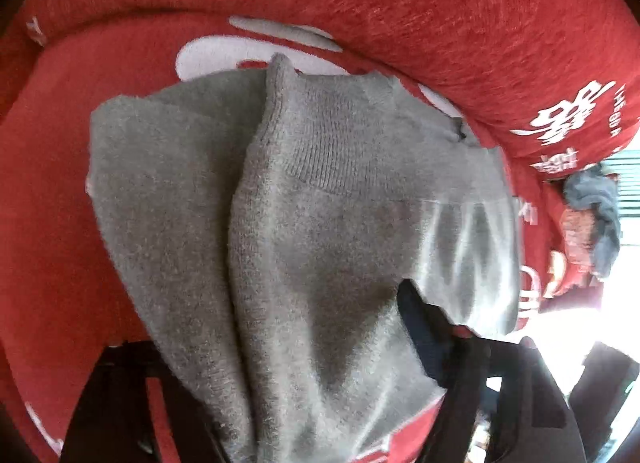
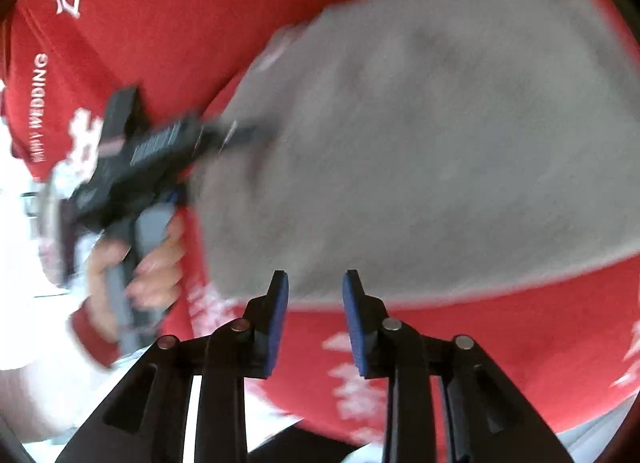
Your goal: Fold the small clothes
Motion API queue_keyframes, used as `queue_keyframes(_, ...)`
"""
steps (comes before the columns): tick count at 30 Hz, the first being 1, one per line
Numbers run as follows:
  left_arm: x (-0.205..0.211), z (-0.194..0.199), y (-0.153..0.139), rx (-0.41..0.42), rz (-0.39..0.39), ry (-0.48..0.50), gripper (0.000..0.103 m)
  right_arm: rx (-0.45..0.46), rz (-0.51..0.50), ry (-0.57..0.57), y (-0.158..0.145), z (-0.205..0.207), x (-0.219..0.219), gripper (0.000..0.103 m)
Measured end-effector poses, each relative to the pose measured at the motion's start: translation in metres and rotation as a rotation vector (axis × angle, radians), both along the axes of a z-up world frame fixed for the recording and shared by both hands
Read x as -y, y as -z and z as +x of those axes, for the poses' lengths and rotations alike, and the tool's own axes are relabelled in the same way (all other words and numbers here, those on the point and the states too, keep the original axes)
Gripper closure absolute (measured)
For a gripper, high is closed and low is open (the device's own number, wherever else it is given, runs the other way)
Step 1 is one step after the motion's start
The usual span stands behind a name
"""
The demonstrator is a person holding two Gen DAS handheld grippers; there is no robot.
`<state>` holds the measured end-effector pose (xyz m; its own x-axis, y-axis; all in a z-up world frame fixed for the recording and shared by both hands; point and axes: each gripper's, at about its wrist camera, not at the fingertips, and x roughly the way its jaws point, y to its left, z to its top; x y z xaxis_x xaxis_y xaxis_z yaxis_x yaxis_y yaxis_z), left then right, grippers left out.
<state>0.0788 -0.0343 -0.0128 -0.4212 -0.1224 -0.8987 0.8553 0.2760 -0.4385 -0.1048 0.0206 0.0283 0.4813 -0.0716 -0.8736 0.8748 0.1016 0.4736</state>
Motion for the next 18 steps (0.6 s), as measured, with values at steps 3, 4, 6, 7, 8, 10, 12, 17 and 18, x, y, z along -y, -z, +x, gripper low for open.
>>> queue_keyframes(3,-0.007,0.007,-0.003,0.053,0.006,-0.003,0.075,-0.133,-0.033,0.01,0.014,-0.011,0.026,0.095)
queue_keyframes(4,-0.008,0.009,-0.005,0.053,0.001,-0.021,0.081,-0.148,-0.008,0.005,0.024,-0.012,0.031,0.095)
queue_keyframes(6,-0.009,0.01,-0.011,0.065,-0.004,-0.035,0.083,-0.139,0.044,0.013,0.038,-0.014,0.035,0.096)
queue_keyframes(7,-0.01,0.011,-0.017,0.072,-0.012,-0.038,0.083,-0.111,0.043,0.026,0.038,-0.015,0.035,0.096)
queue_keyframes(8,-0.009,0.009,-0.022,0.075,-0.023,-0.042,0.083,-0.098,0.04,0.019,0.036,-0.015,0.034,0.096)
queue_keyframes(10,-0.009,0.004,-0.04,0.061,-0.062,-0.055,0.084,-0.061,0.029,0.006,0.028,-0.017,0.028,0.096)
queue_keyframes(12,-0.006,-0.002,-0.057,0.038,-0.094,-0.068,0.084,-0.019,0.043,0.004,0.025,-0.029,0.02,0.096)
queue_keyframes(17,0.015,-0.039,-0.1,-0.022,-0.175,-0.075,0.084,0.07,0.081,0.043,0.014,-0.061,0.012,0.096)
queue_keyframes(18,0.021,-0.051,-0.108,-0.031,-0.19,-0.069,0.084,0.089,0.087,0.058,0.013,-0.073,0.01,0.096)
